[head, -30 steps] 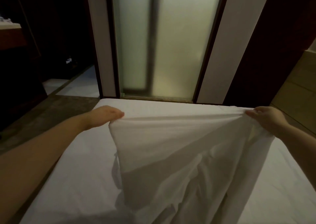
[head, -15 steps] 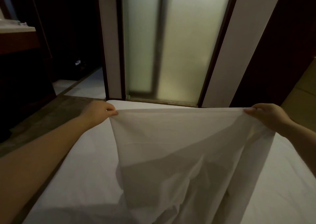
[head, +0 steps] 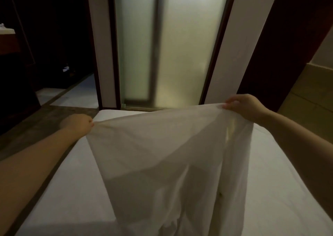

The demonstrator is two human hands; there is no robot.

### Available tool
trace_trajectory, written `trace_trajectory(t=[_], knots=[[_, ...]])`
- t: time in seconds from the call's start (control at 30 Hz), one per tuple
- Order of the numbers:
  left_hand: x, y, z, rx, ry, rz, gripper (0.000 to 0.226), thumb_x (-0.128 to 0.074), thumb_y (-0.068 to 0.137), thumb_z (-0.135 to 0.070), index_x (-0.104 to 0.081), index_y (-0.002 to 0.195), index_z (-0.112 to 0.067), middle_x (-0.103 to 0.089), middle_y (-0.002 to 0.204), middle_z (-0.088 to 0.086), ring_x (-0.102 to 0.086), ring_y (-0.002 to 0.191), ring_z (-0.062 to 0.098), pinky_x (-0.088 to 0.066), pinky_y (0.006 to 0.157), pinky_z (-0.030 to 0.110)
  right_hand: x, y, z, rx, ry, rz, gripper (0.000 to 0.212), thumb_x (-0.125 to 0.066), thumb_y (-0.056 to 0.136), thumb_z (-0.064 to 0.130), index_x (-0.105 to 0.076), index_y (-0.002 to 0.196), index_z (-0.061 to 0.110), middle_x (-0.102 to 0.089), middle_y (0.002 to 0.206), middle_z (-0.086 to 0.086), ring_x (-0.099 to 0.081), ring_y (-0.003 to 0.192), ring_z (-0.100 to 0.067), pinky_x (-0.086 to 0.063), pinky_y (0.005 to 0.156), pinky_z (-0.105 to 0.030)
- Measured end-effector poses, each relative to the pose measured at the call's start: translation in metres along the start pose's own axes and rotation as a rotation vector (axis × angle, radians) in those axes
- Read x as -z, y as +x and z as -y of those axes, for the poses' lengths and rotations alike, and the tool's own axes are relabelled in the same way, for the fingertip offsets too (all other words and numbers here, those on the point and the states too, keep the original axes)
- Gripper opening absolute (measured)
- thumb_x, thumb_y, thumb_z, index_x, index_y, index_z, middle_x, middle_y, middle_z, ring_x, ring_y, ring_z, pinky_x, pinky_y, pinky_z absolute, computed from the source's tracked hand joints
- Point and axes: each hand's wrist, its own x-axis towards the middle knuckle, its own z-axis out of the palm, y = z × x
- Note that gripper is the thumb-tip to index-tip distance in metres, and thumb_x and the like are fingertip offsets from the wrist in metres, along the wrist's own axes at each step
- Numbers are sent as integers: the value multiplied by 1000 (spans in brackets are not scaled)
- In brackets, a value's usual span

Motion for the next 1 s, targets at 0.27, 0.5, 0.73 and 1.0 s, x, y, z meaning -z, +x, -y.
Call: trace_trajectory(t=[0.27, 0.5, 0.73, 1.0], knots=[[87, -33, -142, -501, -517, 37, 61, -58, 90, -39, -35, 143, -16, -39, 144, 9, -42, 128, 22, -34, 102, 29, 8, 19, 82, 247, 123, -103, 13, -64, 88, 24, -69, 95, 14, -62, 87, 11, -56, 89, -4, -41, 88, -21], [168, -106, -275, -925, -1204, 104, 33, -59, 90, -30, -46, 119, -20, -59, 111, -4, -57, 108, 10, -47, 96, 27, 37, -9, 109, 348, 392, -200, 8, -60, 90, 21, -61, 83, 18, -62, 78, -17, -59, 70, -17, -52, 68, -29], [154, -121, -327, -907, -1289, 212, 15, -47, 97, -27, -58, 105, -34, -67, 104, -1, -64, 98, 14, -52, 92, 35, 44, -31, 73, 196, 440, -445, 13, -60, 89, 32, -52, 82, 25, -55, 79, 0, -55, 72, -12, -49, 65, -24], [153, -137, -350, -853, -1046, 260, 10, -54, 94, -29, -56, 97, -20, -66, 98, 11, -66, 85, 18, -55, 80, 32, 38, -43, 27, 125, 690, -532, 16, -59, 90, 30, -47, 92, 21, -55, 79, 5, -56, 72, -5, -47, 58, -9]])
